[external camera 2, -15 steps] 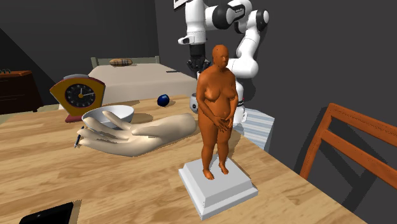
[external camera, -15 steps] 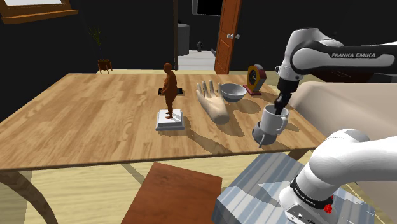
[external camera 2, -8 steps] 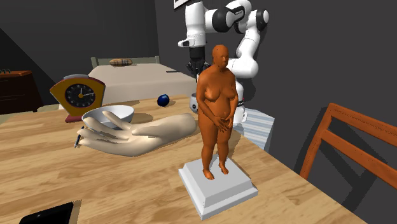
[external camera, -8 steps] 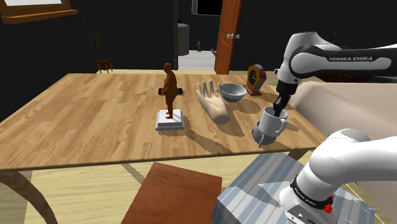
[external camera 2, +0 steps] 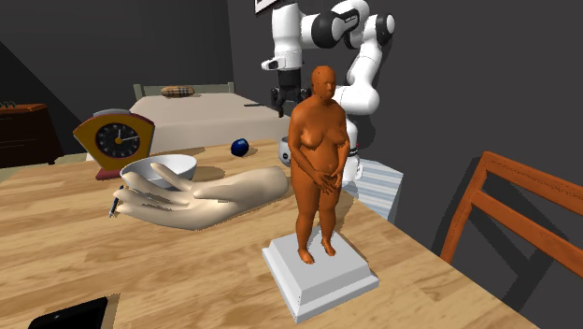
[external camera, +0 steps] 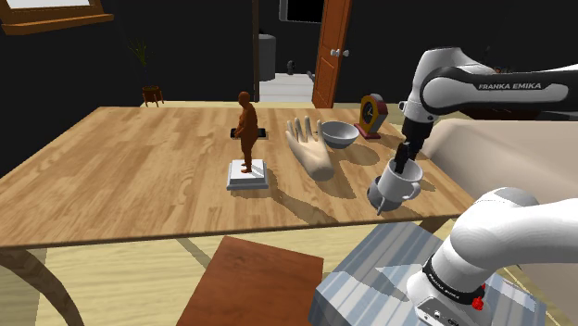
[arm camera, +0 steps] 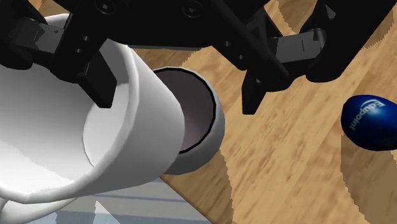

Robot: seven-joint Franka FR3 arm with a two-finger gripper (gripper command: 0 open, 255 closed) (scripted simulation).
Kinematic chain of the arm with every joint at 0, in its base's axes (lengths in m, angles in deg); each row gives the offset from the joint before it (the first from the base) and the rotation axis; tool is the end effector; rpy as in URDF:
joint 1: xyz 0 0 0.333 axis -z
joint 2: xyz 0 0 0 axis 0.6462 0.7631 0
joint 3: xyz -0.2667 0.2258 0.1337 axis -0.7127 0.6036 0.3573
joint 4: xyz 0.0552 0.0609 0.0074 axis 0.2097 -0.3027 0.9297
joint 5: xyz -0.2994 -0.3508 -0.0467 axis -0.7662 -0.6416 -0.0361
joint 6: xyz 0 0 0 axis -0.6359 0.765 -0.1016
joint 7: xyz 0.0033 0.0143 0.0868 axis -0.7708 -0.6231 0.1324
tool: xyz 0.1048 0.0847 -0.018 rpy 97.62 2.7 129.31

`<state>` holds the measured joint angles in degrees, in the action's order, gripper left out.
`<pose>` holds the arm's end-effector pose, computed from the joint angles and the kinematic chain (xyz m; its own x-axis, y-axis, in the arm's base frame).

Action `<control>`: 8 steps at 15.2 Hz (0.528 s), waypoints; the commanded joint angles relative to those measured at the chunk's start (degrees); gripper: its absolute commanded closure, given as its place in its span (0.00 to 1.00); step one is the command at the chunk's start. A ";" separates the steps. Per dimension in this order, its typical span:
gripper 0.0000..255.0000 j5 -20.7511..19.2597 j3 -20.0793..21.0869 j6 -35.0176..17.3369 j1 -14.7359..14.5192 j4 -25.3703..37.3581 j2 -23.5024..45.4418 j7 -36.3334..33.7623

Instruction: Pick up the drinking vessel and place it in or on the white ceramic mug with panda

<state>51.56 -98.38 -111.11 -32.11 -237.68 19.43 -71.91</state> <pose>0.2809 -0.1311 0.4369 0.9954 0.0179 -0.0946 0.0158 -0.9996 -0.0236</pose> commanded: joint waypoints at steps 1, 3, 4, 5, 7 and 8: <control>0.00 0.35 0.32 1.88 -0.18 1.87 -0.01 0.05; 0.00 1.02 0.92 5.49 -0.55 5.86 0.36 0.14; 0.00 1.26 1.14 6.87 -0.69 7.49 0.59 0.18; 0.00 1.26 1.14 6.87 -0.69 7.49 0.59 0.18; 0.00 1.27 1.14 6.88 -0.69 7.48 0.59 0.19; 0.00 1.27 1.14 6.87 -0.69 7.48 0.59 0.19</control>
<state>52.79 -97.29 -104.39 -32.77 -230.32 20.03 -71.70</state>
